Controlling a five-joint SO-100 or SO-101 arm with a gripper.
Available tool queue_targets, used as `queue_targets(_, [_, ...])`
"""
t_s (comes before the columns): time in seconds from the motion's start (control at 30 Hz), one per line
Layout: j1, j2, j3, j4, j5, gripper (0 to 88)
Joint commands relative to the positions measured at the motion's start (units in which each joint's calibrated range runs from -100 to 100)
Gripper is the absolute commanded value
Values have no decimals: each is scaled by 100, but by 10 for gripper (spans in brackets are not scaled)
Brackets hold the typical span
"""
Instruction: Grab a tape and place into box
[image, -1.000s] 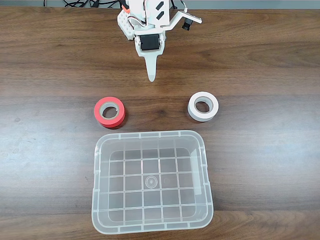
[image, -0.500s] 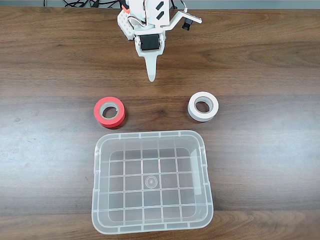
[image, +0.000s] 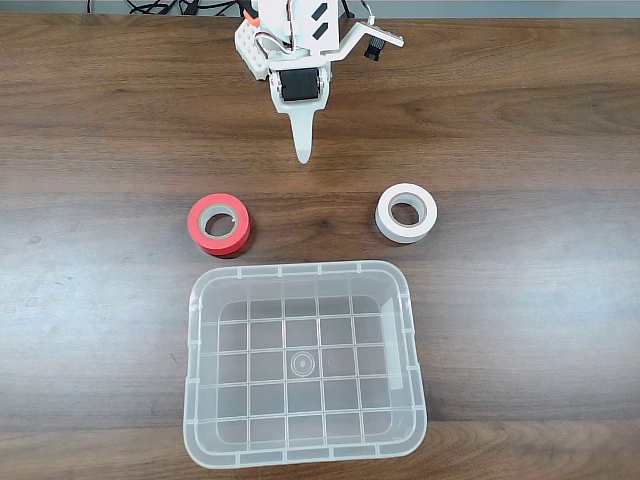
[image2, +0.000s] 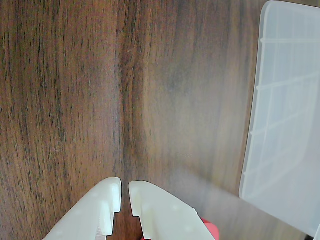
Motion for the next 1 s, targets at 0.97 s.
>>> queue_targets(0.97, [75, -64, -56, -54, -10, 11])
